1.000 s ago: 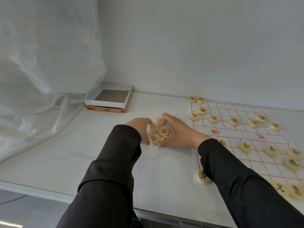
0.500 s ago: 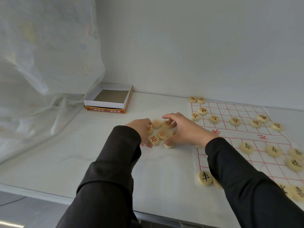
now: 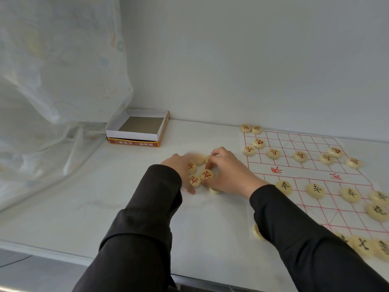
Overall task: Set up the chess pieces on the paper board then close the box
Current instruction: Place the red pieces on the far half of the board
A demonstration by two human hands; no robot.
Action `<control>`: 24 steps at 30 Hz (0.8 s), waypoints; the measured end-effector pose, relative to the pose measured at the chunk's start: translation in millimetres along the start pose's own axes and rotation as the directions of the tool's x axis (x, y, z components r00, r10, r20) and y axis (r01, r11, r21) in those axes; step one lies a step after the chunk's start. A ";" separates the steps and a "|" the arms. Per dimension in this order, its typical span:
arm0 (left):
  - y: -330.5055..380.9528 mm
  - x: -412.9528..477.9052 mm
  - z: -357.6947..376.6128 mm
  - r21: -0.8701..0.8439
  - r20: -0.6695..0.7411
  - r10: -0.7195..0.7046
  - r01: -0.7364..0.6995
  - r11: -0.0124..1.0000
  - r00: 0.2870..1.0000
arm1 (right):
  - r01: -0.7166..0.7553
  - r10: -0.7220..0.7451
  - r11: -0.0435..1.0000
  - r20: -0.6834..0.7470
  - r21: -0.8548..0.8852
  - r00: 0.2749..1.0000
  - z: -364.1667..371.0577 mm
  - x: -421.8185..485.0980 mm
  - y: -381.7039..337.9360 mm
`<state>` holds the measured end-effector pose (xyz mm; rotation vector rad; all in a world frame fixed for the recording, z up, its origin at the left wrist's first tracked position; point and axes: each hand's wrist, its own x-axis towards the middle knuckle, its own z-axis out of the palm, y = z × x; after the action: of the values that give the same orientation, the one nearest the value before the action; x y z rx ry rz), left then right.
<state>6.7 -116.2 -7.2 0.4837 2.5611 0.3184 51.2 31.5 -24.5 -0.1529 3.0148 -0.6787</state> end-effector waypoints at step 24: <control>53.5 12.1 10.4 -0.195 -0.436 0.068 -0.167 0.966 0.898 | -0.182 0.298 0.921 -0.323 0.344 0.898 -48.2 -19.9 28.8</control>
<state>17.2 -61.4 -4.6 0.5310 2.8661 0.8369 65.2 80.0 7.1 0.4068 3.1242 -1.2575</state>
